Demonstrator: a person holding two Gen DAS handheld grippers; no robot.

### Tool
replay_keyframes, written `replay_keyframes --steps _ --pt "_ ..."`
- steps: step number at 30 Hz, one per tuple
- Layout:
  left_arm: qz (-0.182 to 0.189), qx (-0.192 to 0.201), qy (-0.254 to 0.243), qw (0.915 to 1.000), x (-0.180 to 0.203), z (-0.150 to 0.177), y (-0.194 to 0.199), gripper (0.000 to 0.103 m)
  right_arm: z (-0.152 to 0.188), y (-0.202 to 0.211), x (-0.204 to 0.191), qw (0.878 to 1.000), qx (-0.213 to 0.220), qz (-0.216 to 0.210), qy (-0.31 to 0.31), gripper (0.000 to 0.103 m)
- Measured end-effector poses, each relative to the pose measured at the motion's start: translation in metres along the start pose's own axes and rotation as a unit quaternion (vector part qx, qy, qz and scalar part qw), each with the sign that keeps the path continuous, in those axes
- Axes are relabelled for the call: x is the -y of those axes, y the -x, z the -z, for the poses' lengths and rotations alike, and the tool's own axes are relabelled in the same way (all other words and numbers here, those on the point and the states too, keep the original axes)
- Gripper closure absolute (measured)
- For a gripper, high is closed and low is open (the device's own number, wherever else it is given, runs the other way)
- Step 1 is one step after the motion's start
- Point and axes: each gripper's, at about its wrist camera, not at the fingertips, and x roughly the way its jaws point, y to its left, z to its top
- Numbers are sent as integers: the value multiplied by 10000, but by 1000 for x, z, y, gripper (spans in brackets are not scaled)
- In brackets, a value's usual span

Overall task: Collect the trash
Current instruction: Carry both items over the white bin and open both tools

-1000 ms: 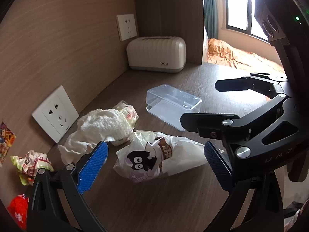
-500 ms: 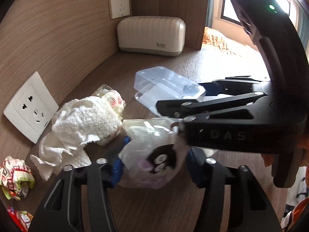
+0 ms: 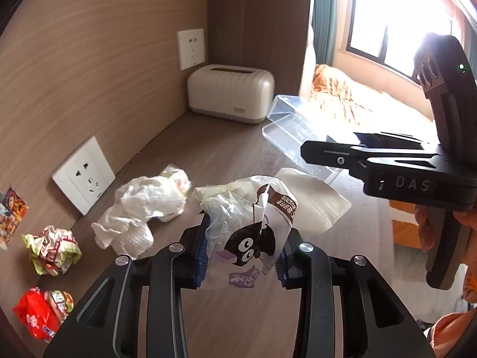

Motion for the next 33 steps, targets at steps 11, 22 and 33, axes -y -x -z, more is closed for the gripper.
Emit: replay_keyframes --steps 11,22,33 --pt "426 118 -650 9969 106 -9 11 68 39 94 55 9980 299 444 -338 45" --pt "1152 -145 -1183 9862 228 16 3 68 107 174 115 9909 202 1072 -785 45" --pt "1755 -904 -1944 9609 321 84 -51 68 196 195 177 9769 -233 1508 -1494 45"
